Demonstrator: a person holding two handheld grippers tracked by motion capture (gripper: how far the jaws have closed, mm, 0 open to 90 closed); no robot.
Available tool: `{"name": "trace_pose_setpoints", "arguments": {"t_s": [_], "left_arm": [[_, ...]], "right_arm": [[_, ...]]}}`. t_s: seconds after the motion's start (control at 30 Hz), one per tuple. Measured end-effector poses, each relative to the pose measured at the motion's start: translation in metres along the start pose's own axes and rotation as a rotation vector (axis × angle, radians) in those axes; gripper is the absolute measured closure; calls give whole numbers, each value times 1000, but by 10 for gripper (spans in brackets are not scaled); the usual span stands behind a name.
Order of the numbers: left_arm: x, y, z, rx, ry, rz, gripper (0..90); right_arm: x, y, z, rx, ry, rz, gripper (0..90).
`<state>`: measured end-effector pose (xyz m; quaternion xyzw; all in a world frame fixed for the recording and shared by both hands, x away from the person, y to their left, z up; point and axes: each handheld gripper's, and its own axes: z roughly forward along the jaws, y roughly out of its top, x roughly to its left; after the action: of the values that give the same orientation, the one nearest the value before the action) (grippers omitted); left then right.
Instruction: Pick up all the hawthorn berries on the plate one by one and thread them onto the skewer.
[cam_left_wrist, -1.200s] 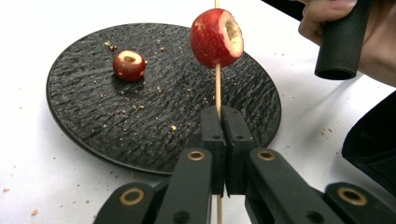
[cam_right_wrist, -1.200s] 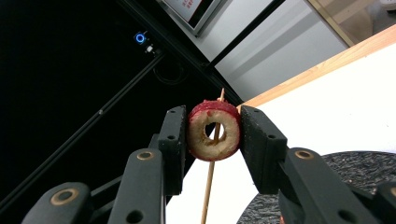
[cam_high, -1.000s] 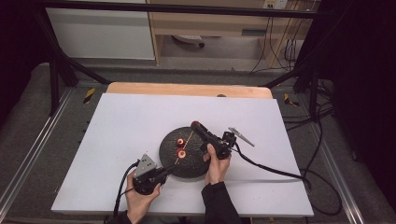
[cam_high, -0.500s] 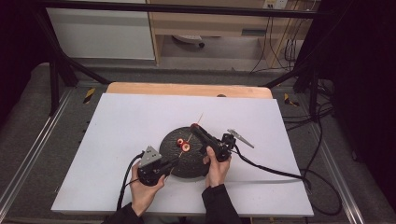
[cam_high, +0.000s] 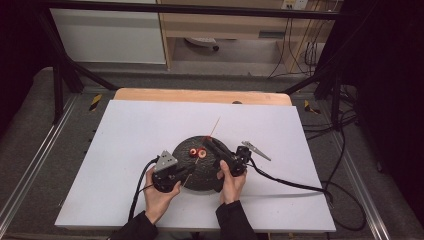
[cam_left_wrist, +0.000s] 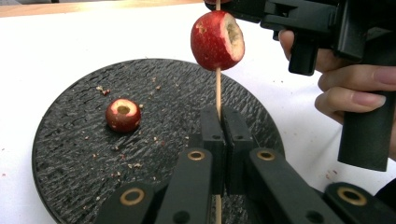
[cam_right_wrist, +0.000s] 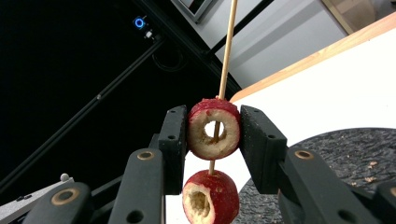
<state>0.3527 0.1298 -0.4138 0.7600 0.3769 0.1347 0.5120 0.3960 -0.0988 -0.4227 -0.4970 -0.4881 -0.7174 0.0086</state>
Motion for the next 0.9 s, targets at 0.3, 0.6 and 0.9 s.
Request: {"name": "trace_pose_setpoints", "arguments": {"t_s": [0.3, 0.6, 0.9], "left_arm": [[3, -4, -3, 1, -9, 11, 887], [10, -6, -24, 16, 3, 37, 887], [27, -11, -51, 38, 29, 39, 887]], "right_arm": [[-1, 0, 0, 53, -3, -26, 620], [5, 22, -11, 155, -71, -199, 343], [-2, 34, -21, 335, -136, -353, 107]]}}
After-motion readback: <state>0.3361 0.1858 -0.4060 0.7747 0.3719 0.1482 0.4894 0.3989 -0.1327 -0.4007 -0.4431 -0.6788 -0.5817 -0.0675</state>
